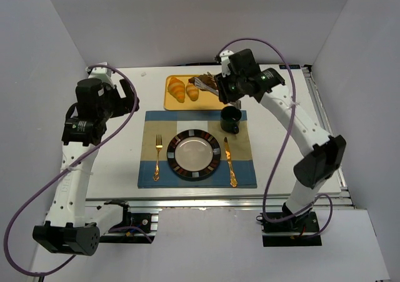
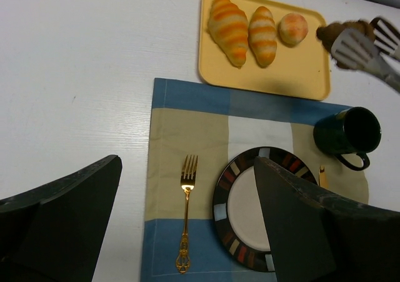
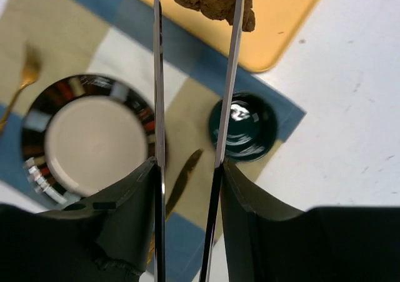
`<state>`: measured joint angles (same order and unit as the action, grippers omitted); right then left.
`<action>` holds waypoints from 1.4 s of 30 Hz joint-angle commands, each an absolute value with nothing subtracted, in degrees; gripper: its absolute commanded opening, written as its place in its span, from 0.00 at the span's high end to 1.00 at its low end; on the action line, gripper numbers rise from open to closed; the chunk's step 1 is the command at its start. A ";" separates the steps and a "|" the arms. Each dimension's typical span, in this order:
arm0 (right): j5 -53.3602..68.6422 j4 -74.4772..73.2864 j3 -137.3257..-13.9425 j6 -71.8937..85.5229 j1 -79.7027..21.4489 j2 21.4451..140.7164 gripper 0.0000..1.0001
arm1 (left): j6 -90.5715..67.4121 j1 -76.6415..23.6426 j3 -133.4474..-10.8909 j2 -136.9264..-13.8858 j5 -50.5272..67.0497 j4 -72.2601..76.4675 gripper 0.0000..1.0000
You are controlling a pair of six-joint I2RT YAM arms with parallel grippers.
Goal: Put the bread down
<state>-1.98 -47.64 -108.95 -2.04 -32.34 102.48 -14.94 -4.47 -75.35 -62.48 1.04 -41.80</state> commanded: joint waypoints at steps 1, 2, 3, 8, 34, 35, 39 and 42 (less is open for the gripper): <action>-2.02 -48.85 -104.60 2.10 -36.28 97.48 0.68 | -15.20 -4.75 -75.23 -59.50 0.79 -41.57 0.02; -1.93 -49.82 -102.76 2.72 -37.43 96.60 0.68 | -15.29 -4.75 -75.15 -59.24 0.79 -41.22 0.02; -1.85 -50.79 -101.96 3.94 -38.57 94.94 0.68 | -15.29 -4.75 -75.06 -58.46 0.79 -41.13 0.02; -2.99 -54.23 -93.97 10.36 -47.01 89.31 0.68 | -15.12 -4.75 -74.71 -56.69 -1.58 -41.66 0.02; -4.48 -52.03 -80.77 23.82 -60.29 86.84 0.46 | -15.03 -5.10 -72.77 -54.32 2.02 -42.54 0.02; -4.83 -52.55 -81.38 23.82 -60.38 86.84 0.46 | -15.12 -5.10 -72.77 -54.32 2.02 -42.54 0.02; -4.92 -53.00 -82.52 23.82 -60.56 86.75 0.43 | -15.12 -5.10 -72.69 -54.49 2.11 -42.36 0.02; -5.27 -53.44 -83.75 23.82 -60.73 86.92 0.42 | -15.03 -5.10 -72.60 -54.40 1.94 -42.36 0.02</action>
<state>-4.38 -52.84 -80.25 23.53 -60.20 87.00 -15.07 -4.78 -73.21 -55.61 1.37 -42.41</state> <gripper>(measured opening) 0.584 0.983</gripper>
